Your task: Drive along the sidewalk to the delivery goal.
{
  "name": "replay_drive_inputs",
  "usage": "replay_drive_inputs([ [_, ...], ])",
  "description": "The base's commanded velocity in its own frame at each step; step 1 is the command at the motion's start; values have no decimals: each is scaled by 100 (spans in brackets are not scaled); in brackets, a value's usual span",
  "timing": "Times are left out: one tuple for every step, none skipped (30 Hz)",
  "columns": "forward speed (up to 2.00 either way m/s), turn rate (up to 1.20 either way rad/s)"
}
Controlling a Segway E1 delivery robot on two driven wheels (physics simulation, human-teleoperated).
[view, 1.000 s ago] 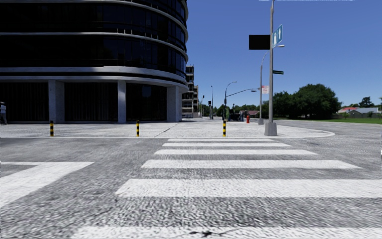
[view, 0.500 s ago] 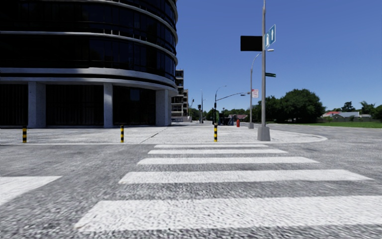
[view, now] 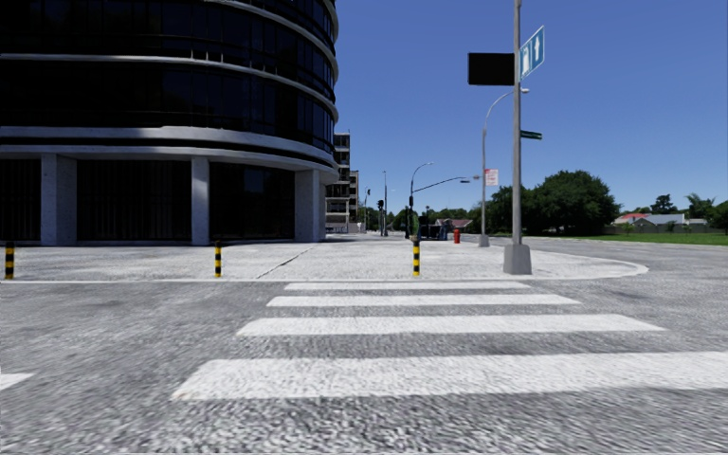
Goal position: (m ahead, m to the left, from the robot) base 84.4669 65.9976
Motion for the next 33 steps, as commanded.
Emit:
replay_drive_inputs([
  [200,0],
  [200,0],
  [200,0],
  [200,0],
  [200,0],
  [200,0],
  [200,0],
  [200,0],
  [200,0],
  [200,0],
  [200,0],
  [200,0],
  [200,0],
  [200,0],
  [200,0],
  [200,0],
  [200,0],
  [200,0],
  [200,0],
  [200,0],
  [200,0],
  [200,0],
  [200,0],
  [200,0],
  [200,0],
  [200,0],
  [200,0],
  [200,0],
  [200,0],
  [200,0],
  [200,0],
  [200,0],
  [200,0],
])
